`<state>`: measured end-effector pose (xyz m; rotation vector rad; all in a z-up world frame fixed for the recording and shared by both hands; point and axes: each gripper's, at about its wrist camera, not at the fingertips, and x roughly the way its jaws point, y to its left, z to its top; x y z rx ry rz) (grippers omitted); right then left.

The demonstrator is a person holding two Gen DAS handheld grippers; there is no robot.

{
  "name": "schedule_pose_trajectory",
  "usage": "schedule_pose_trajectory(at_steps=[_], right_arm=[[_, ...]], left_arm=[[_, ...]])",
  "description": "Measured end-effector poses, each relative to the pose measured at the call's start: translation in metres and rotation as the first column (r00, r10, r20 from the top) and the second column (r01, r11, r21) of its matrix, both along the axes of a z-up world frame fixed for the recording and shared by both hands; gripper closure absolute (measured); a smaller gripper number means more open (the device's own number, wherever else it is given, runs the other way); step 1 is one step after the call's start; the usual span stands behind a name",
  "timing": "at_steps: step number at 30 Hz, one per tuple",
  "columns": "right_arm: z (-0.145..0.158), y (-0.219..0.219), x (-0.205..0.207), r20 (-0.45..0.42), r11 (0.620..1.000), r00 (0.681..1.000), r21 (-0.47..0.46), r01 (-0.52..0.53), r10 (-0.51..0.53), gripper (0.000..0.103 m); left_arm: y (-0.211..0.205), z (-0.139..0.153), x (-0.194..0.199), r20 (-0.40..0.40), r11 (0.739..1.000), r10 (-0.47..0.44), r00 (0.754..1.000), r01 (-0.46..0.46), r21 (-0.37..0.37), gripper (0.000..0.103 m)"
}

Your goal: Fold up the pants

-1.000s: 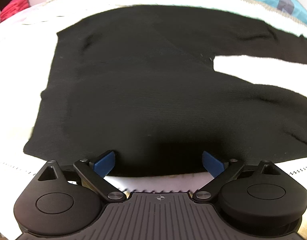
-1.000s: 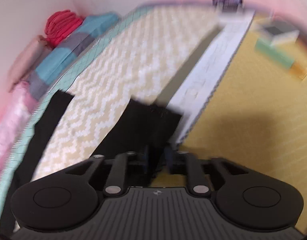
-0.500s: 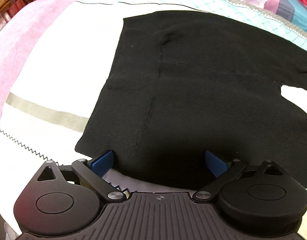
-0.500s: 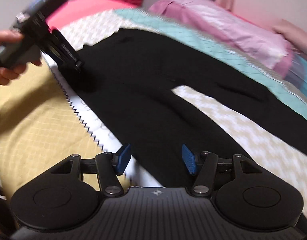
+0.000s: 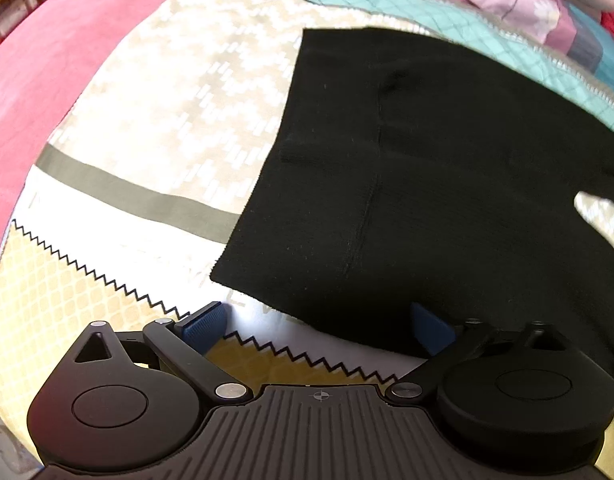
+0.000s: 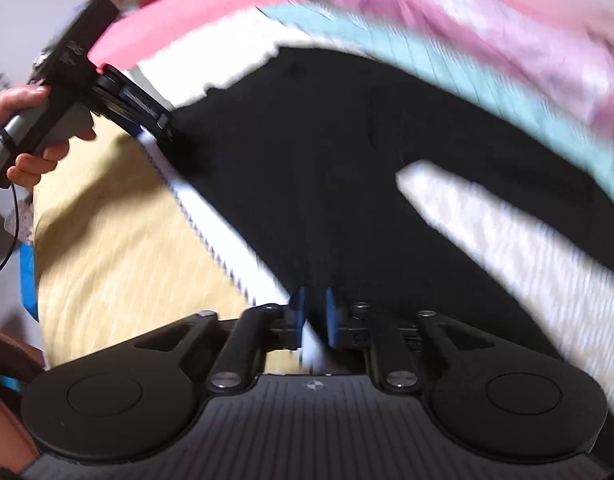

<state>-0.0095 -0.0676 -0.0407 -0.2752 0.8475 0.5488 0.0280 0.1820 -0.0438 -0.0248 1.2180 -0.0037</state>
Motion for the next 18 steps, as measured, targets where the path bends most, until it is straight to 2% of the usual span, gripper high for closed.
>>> schedule_pose_trajectory(at_steps=[2,6,8,11,12,14,15,16,17,18], right_arm=[[-0.003,0.019,0.012,0.008,0.998,0.998,0.009,-0.063,0.062,0.063],[-0.017,0.069,0.039,0.059,0.983,0.981,-0.010,-0.183,0.183,0.063],[-0.026,0.090,0.059,0.054,0.980,0.979,0.006,-0.198,0.197,0.062],[-0.050,0.109,0.090,0.031,0.986,0.986,0.025,-0.164,0.163,0.058],[-0.054,0.109,0.094,0.041,0.987,0.989,0.070,-0.146,0.144,0.065],[-0.049,0.112,0.098,-0.025,0.986,0.994,0.128,-0.103,0.107,0.088],[-0.039,0.118,0.093,-0.038,0.986,0.994,0.135,-0.099,0.105,0.092],[-0.030,0.122,0.083,-0.023,0.977,0.989,0.160,-0.143,0.148,0.098],[-0.026,0.131,0.075,-0.009,0.967,0.979,0.161,-0.198,0.202,0.098],[-0.028,0.139,0.070,-0.005,0.967,0.974,0.120,-0.223,0.225,0.097]], left_arm=[[0.006,0.009,-0.002,0.027,1.000,0.020,0.999,-0.019,-0.014,0.000],[0.017,0.029,-0.013,0.072,0.997,0.068,0.995,-0.065,-0.045,0.000],[0.030,0.038,-0.020,0.090,0.995,0.094,0.991,-0.091,-0.041,0.000],[0.046,0.048,-0.035,0.112,0.991,0.132,0.985,-0.129,-0.038,0.000],[0.053,0.050,-0.040,0.114,0.989,0.148,0.982,-0.145,-0.036,0.000],[0.065,0.049,-0.049,0.107,0.983,0.183,0.977,-0.181,-0.031,0.000],[0.071,0.048,-0.052,0.102,0.980,0.200,0.974,-0.198,-0.033,0.000],[0.075,0.045,-0.056,0.099,0.976,0.216,0.971,-0.213,-0.037,0.000],[0.080,0.044,-0.060,0.098,0.973,0.231,0.968,-0.227,-0.051,0.000],[0.083,0.043,-0.063,0.097,0.970,0.242,0.965,-0.237,-0.062,0.000]])
